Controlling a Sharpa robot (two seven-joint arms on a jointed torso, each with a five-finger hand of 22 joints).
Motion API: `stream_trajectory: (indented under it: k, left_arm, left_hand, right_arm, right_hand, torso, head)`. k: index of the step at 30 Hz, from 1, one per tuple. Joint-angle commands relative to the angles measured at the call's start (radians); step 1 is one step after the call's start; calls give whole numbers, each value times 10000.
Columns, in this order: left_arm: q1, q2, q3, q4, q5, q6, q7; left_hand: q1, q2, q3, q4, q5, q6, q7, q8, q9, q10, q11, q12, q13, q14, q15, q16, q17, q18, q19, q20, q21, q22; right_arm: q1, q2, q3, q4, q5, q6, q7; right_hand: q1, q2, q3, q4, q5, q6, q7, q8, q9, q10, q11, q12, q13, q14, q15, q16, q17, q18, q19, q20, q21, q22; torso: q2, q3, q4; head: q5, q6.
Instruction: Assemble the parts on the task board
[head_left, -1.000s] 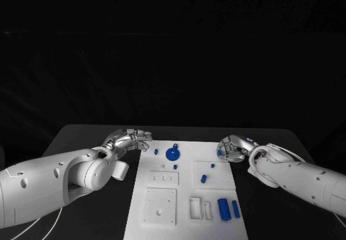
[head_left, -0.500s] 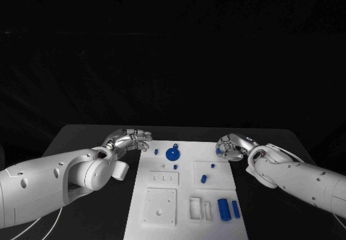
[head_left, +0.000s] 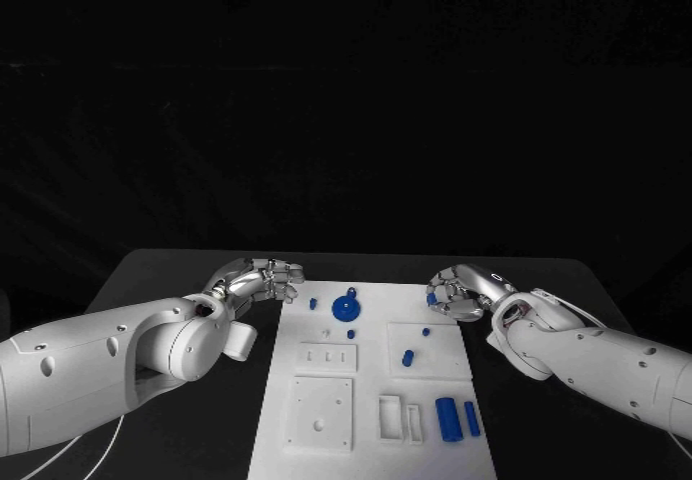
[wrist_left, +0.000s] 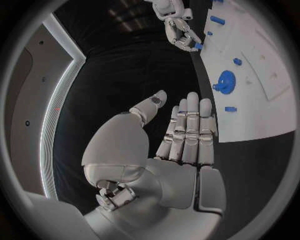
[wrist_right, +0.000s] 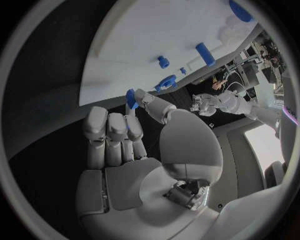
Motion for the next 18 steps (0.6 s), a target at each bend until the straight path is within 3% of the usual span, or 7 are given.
stream_trajectory:
  k: [1,12,18]
  left_arm:
    - [4,3,4,23,-16,23,25]
    - [3,27,-8,-48,-16,25,-13]
    - [-24,108,-26,-132,-180,-157,-556]
  left_hand:
    - [-79,3,57,24,-70,62,38,-36,17,69,-8,30,12,-49,18,50,-14,131,-70,-30,58,192]
    - [-147,0,43,65,-82,101,23,-18,31,159,-48,74,28,-49,14,59,-19,129,-71,-33,71,190]
    - [-260,-21,21,161,-94,133,-18,-5,44,363,-143,182,69,-22,1,86,-18,132,-56,-45,98,190]
  right_arm:
    - [-4,-10,1,224,-88,-273,-217]
    - [-4,-71,1,1212,-106,-536,-938]
    - [-4,-5,1,2148,-142,-746,-1672]
  right_hand:
    - [-1,79,1,-84,-10,509,142,66,209,28,-51,59,233,3,-44,-49,14,1402,-25,-70,43,155]
    - [-11,99,27,-127,-10,512,136,65,223,44,-58,68,240,6,-51,-54,19,1403,-16,-81,43,149]
    - [-20,103,46,-173,-8,511,133,62,233,46,-62,68,241,7,-55,-62,20,1403,-12,-89,39,143]
  torso:
    - [-3,-2,-9]
    - [-17,-18,2]
    - [-28,-18,-2]
  head:
    - [8,26]
    - [11,35]
    - [79,63]
